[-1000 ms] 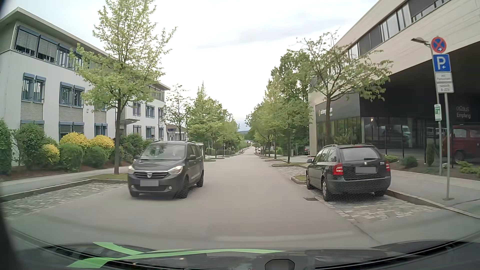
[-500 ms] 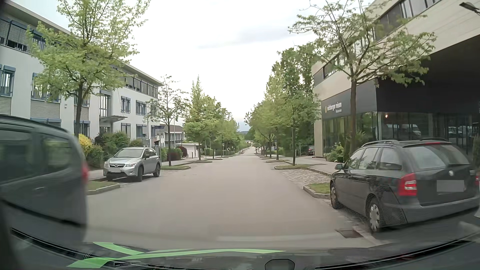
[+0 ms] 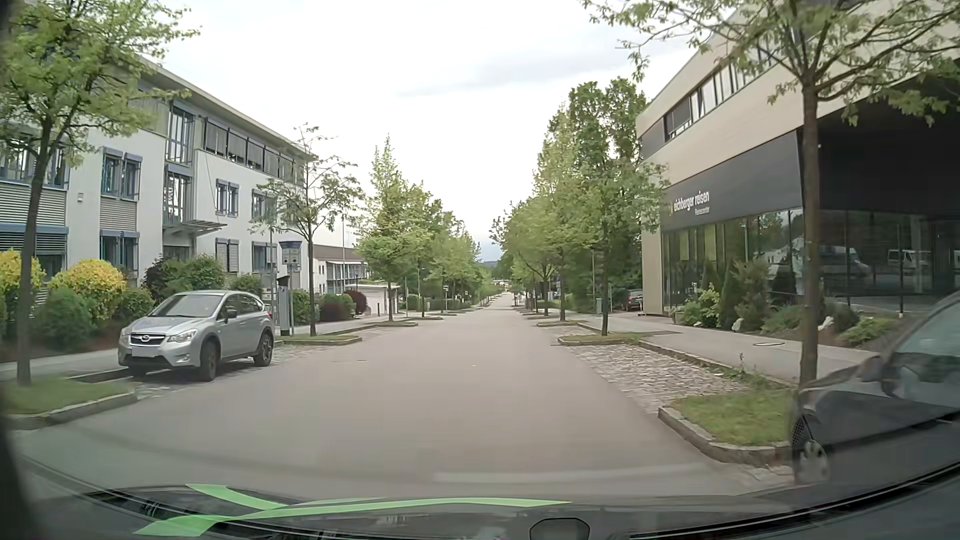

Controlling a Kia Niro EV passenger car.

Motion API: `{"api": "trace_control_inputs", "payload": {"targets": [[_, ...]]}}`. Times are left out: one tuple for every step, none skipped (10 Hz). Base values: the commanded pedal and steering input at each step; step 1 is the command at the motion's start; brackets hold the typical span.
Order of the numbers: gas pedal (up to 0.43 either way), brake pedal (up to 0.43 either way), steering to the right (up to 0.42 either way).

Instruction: Follow the waypoints while adhering to traffic rules and regulations

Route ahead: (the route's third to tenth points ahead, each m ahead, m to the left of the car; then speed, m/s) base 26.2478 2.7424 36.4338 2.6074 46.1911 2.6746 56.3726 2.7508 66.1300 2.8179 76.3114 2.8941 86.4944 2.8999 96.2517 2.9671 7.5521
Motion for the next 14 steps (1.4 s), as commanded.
{"api": "trace_control_inputs", "payload": {"targets": [[0.020, 0.000, -0.010], [0.020, 0.000, -0.011], [0.020, 0.000, -0.011], [0.020, 0.000, -0.011], [0.020, 0.000, -0.011], [0.020, 0.000, -0.011], [0.020, 0.000, -0.011], [0.020, 0.000, -0.011], [0.020, 0.000, -0.011], [0.020, 0.000, -0.008], [0.020, 0.000, -0.007], [0.020, 0.000, -0.007], [0.020, 0.000, -0.006], [0.020, 0.000, -0.005]]}}
